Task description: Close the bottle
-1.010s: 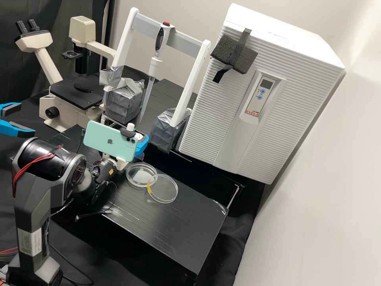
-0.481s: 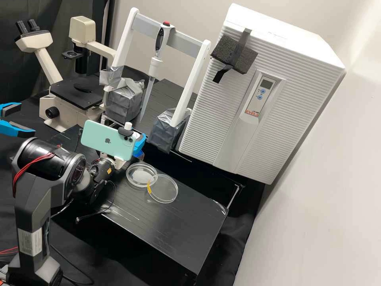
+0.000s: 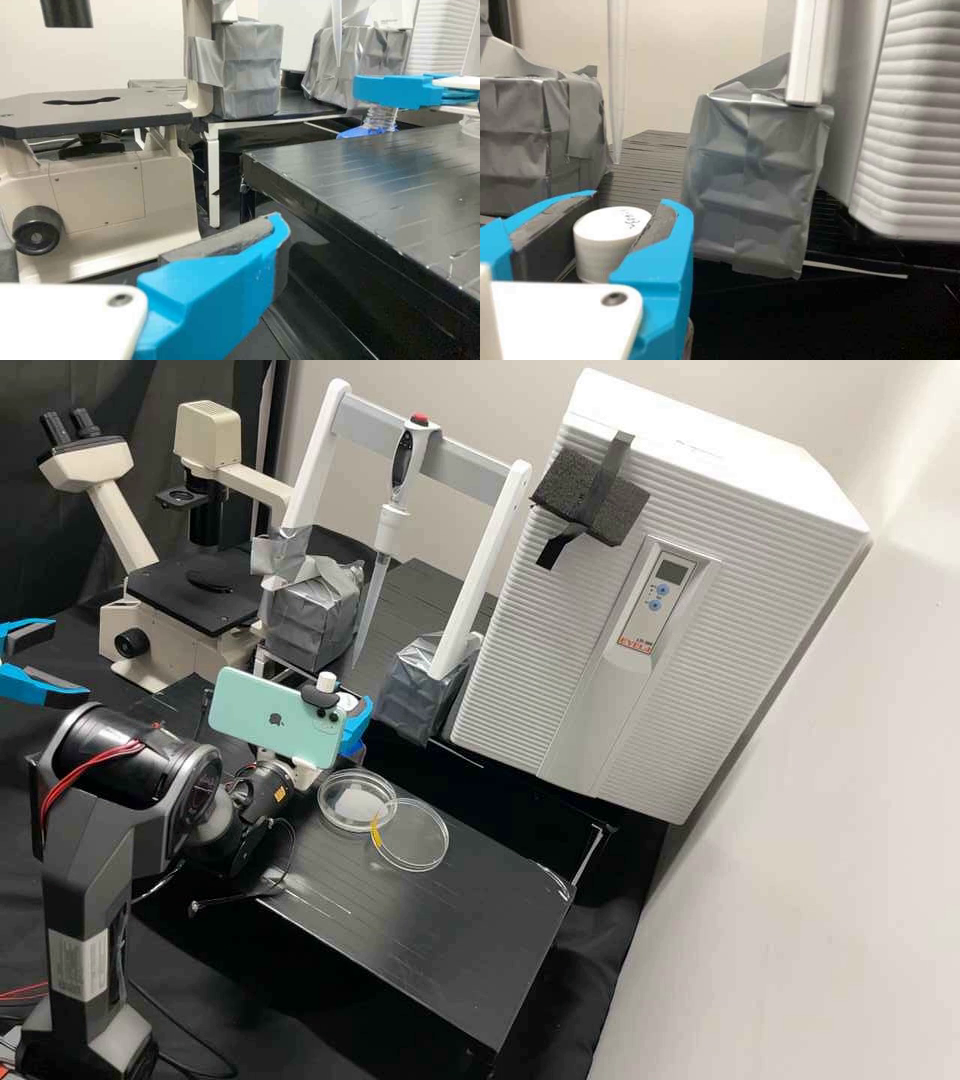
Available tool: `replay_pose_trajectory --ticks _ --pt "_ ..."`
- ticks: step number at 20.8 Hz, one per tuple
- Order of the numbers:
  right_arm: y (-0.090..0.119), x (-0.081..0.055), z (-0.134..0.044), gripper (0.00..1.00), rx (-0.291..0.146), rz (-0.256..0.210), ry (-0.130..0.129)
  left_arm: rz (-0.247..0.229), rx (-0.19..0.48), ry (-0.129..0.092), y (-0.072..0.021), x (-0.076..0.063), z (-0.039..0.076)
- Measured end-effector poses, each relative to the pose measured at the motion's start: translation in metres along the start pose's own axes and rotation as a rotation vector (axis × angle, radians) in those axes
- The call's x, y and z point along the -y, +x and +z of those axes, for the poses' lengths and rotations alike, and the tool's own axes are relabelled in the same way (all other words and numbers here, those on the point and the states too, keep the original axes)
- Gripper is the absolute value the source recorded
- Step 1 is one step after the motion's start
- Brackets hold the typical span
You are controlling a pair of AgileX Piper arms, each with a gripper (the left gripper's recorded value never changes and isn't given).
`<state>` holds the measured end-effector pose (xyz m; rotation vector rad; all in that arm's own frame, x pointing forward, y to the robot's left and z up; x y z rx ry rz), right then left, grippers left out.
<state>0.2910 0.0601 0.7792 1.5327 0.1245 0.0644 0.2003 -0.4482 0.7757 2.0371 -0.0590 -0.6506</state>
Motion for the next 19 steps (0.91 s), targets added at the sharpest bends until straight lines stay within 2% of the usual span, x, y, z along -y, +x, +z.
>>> replay_pose_trajectory --ticks 12,16,19 --pt "-0.007 -0.002 -0.003 0.00 -0.006 -0.002 0.001 0.000 0.000 0.000 0.0000 0.000 0.000" --pt "-0.014 -0.005 -0.007 0.00 -0.017 0.004 0.011 0.000 0.000 0.000 0.0000 0.000 0.000" --pt "-0.016 -0.006 -0.009 0.00 -0.026 0.007 0.033 0.000 0.000 0.000 0.0000 0.000 0.000"
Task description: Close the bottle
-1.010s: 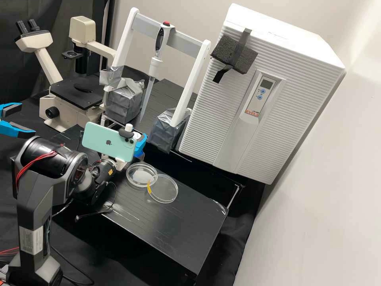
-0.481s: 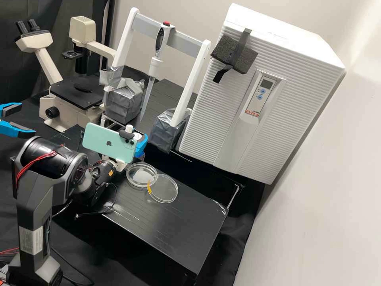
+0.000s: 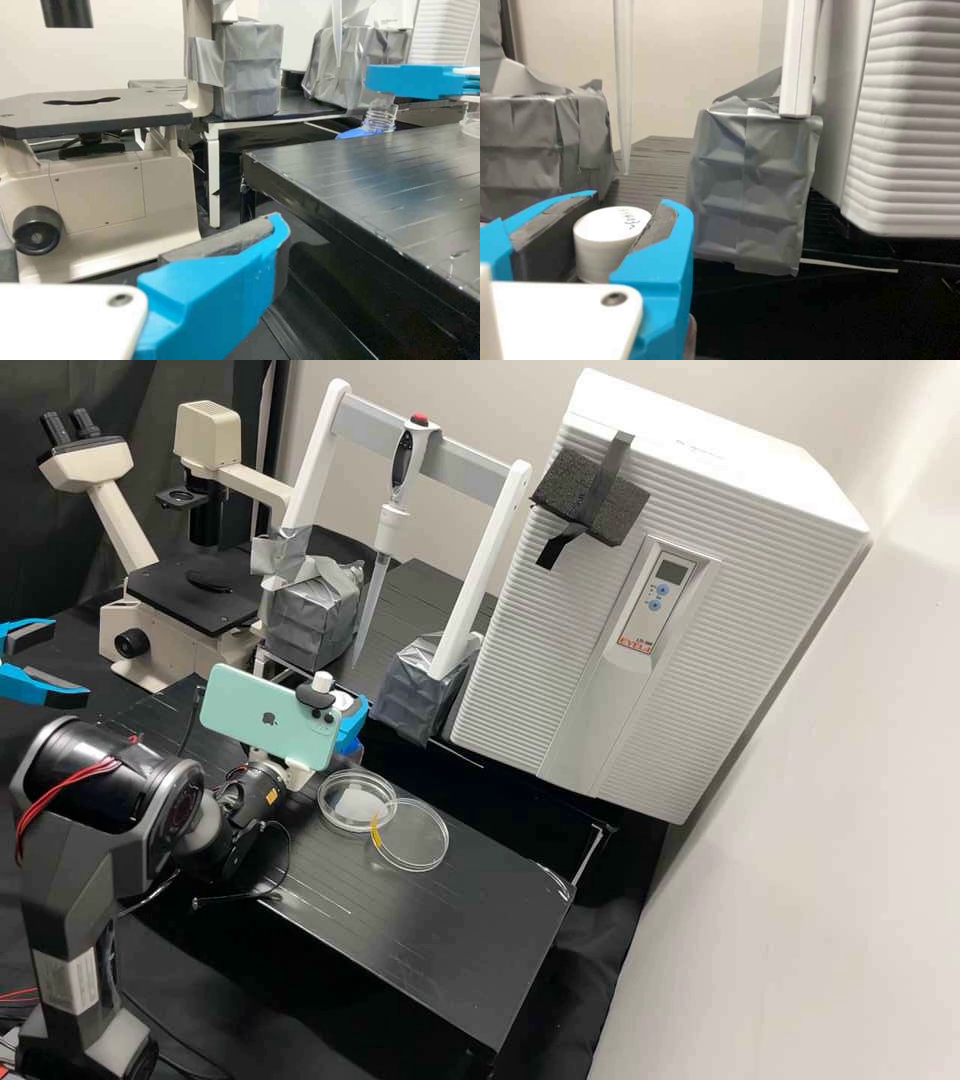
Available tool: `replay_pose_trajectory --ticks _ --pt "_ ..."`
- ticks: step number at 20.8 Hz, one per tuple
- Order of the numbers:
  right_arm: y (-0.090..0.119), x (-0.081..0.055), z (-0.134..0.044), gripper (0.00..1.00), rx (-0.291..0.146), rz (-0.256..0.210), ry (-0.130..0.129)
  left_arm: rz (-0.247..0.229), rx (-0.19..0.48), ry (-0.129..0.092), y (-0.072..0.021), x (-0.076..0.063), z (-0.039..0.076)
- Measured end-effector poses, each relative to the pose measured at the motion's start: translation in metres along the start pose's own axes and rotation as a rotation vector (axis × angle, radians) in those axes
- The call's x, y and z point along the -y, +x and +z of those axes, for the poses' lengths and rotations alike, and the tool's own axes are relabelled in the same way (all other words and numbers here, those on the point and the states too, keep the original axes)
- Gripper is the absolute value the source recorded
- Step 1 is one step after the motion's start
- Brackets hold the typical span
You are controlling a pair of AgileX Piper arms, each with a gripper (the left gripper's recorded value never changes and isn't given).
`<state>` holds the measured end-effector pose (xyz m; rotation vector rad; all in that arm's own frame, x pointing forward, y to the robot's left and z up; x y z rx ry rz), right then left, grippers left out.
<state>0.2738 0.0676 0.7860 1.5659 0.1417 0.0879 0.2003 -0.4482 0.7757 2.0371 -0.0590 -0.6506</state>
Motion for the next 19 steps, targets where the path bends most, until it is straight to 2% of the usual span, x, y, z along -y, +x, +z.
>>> replay_pose_trajectory --ticks 4,13,19 --pt "-0.0001 0.0016 -0.0016 0.00 -0.006 -0.006 0.002 0.000 0.000 0.000 0.0000 0.0000 0.0000" --pt "0.0032 0.0083 0.0045 0.00 0.014 -0.027 -0.001 0.000 0.000 0.000 0.0000 0.0000 0.0000" --pt "0.0086 0.0092 0.0050 0.00 0.013 -0.023 -0.002 -0.001 0.002 0.000 0.0002 0.0001 0.0004"
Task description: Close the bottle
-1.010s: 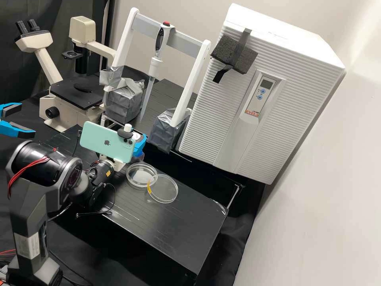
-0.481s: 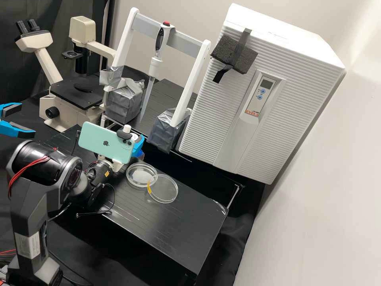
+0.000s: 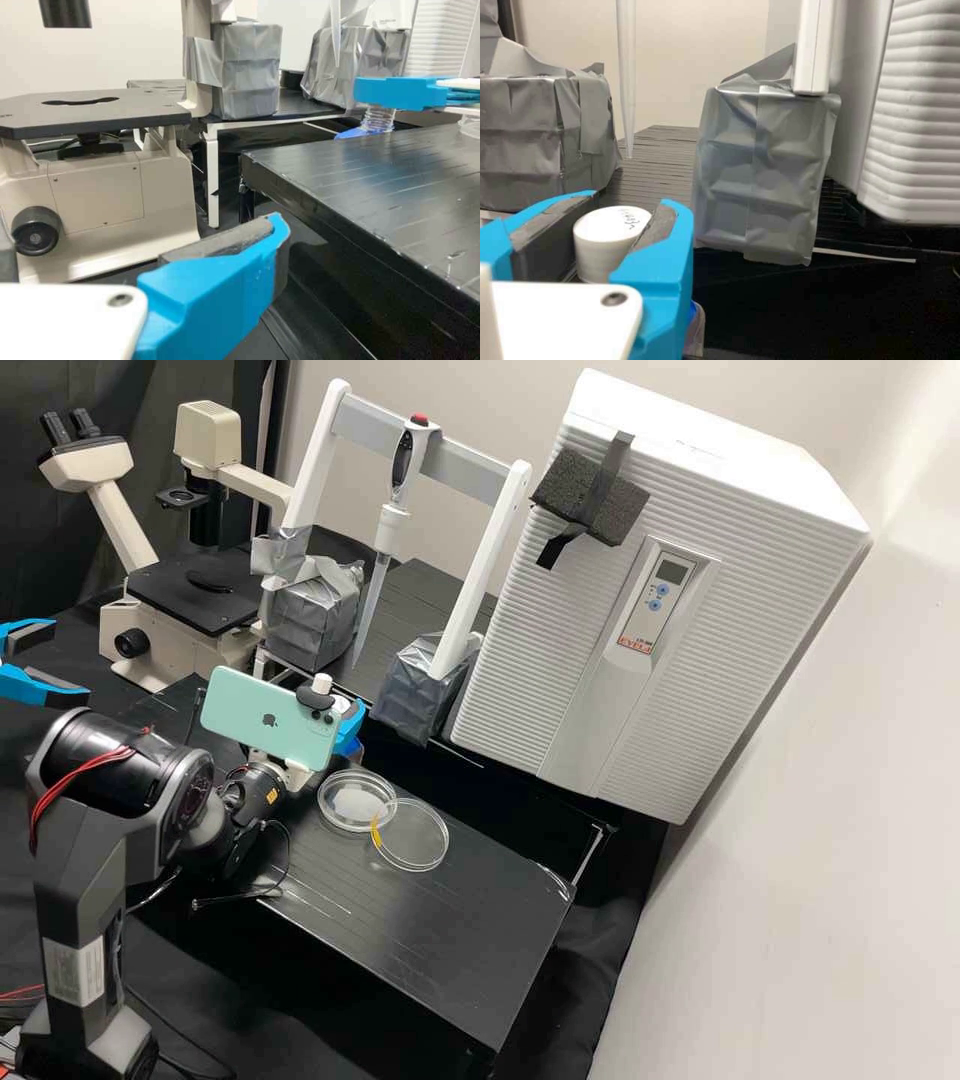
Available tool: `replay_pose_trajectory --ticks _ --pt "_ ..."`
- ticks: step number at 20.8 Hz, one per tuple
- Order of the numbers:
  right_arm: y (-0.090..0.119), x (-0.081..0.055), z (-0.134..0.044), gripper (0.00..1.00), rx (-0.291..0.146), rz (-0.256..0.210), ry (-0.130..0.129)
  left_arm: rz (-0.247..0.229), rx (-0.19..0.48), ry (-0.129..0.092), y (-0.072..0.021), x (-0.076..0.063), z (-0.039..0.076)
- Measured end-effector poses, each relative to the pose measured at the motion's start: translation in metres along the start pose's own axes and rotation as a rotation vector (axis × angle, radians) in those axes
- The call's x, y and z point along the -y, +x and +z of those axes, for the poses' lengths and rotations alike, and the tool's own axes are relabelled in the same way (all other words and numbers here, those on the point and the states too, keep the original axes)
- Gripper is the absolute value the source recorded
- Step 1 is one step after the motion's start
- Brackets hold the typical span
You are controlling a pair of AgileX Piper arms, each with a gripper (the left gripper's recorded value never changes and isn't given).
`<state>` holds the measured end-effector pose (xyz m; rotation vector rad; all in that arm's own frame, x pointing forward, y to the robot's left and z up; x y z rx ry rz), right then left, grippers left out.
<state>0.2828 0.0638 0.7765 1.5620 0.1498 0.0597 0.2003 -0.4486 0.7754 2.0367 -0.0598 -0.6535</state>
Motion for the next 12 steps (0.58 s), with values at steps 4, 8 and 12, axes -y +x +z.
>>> replay_pose_trajectory --ticks 4,8,12 --pt "0.0065 0.0019 0.0011 0.00 0.001 -0.001 0.000 0.000 0.000 0.000 0.0000 0.0000 0.0000" --pt "0.0084 0.0024 0.0031 0.00 0.007 -0.001 -0.001 0.000 0.000 0.000 0.0000 0.0000 0.0000" --pt "0.0084 0.0016 0.0040 0.00 0.009 0.002 -0.001 0.000 0.000 0.000 0.0000 0.0000 0.0000"
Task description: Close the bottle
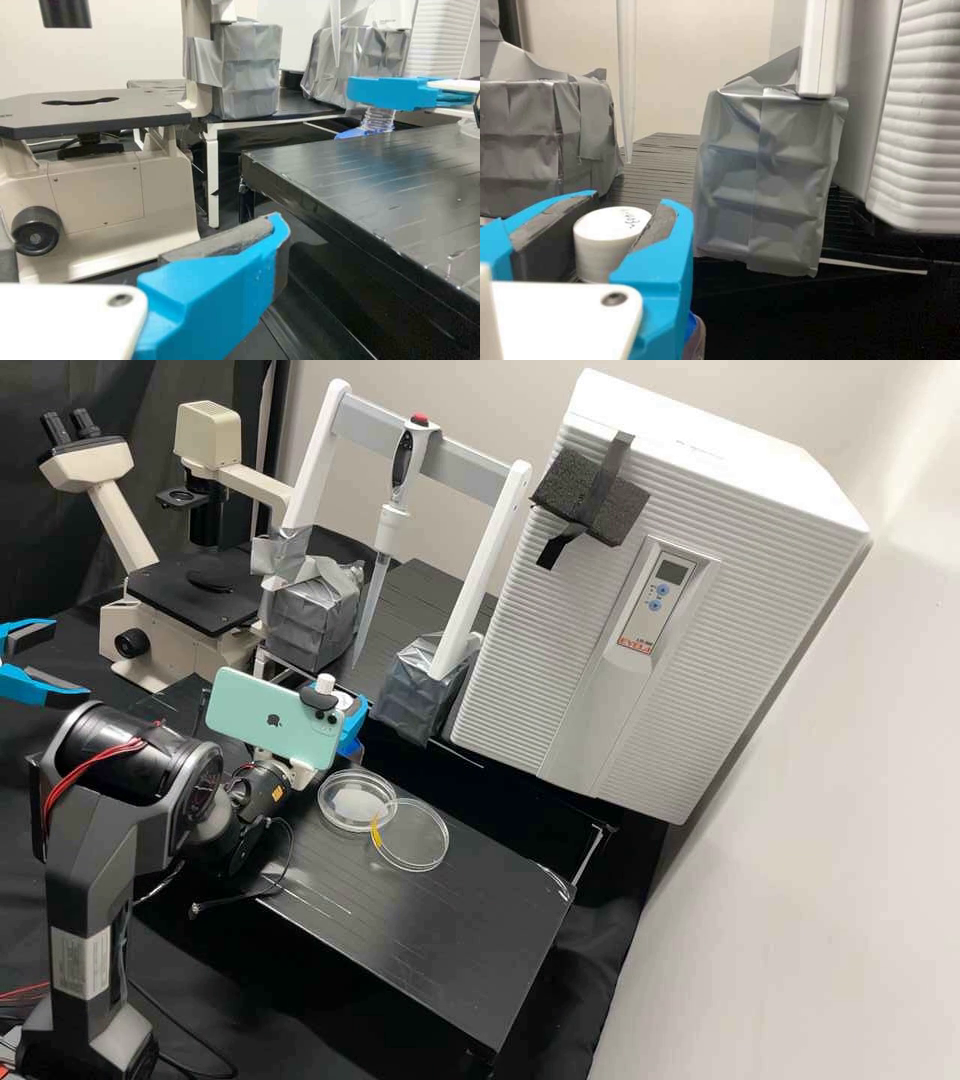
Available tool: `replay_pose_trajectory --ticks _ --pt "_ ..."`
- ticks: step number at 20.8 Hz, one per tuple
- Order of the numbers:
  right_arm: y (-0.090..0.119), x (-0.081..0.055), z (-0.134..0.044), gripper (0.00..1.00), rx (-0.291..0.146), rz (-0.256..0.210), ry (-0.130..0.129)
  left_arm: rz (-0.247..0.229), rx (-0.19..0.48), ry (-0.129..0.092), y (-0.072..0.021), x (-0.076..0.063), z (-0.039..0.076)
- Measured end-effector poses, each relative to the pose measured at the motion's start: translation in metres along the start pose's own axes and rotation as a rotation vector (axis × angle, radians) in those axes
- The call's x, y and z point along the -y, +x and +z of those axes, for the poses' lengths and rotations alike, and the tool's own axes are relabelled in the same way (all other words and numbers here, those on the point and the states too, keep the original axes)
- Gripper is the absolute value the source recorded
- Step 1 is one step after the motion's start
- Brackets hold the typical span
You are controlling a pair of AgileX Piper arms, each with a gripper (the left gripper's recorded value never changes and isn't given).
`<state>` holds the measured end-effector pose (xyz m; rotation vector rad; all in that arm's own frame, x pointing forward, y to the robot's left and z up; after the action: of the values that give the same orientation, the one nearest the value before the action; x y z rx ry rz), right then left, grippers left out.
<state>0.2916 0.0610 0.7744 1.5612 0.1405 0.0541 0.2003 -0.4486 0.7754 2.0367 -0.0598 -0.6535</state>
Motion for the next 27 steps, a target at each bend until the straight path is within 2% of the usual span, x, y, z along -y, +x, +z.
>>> replay_pose_trajectory --ticks 10,14,19,27 --pt "-0.008 -0.007 -0.002 0.00 -0.012 0.006 -0.009 0.000 0.001 0.000 0.0001 0.000 0.000" --pt "-0.010 -0.006 -0.001 0.00 -0.006 0.000 -0.010 -0.002 0.007 0.001 0.0006 0.000 0.001" --pt "-0.011 -0.001 -0.005 0.00 -0.024 -0.014 -0.009 -0.003 0.011 0.001 0.0009 0.001 0.002" --pt "-0.011 -0.001 -0.006 0.00 -0.028 -0.011 -0.009 0.000 0.007 -0.001 0.0004 0.000 0.002"
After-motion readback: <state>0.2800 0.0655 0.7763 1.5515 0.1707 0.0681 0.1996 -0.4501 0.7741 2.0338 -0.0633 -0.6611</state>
